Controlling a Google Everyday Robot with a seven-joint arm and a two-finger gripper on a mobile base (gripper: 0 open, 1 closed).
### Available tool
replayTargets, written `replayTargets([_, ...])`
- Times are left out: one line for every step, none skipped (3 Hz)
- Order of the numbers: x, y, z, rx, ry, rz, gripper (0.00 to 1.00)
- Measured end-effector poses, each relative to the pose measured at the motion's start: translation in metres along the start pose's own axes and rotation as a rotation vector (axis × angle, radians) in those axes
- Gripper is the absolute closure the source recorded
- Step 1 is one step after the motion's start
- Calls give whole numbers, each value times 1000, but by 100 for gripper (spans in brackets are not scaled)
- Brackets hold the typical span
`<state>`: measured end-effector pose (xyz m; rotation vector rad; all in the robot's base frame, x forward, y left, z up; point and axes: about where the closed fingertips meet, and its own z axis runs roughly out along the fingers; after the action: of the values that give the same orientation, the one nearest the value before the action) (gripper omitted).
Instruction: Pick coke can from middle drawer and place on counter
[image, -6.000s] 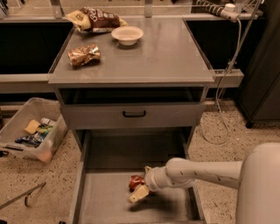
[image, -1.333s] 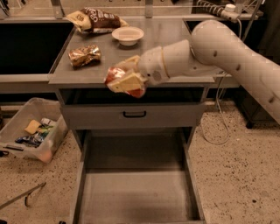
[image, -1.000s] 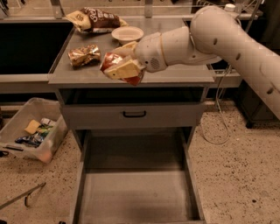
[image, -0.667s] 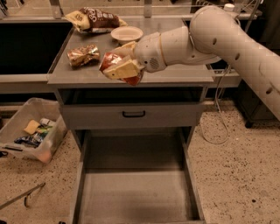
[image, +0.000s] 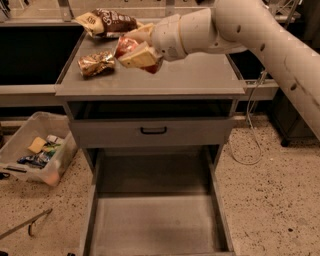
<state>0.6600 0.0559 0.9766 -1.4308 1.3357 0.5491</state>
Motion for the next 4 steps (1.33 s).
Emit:
replayTargets([-1, -46, -6, 148, 22, -127, 100])
replayTargets([27, -88, -8, 310, 85, -158, 100])
replayTargets([60, -119, -12, 410, 111, -117, 100])
replayTargets([92, -138, -6, 436, 127, -51, 100])
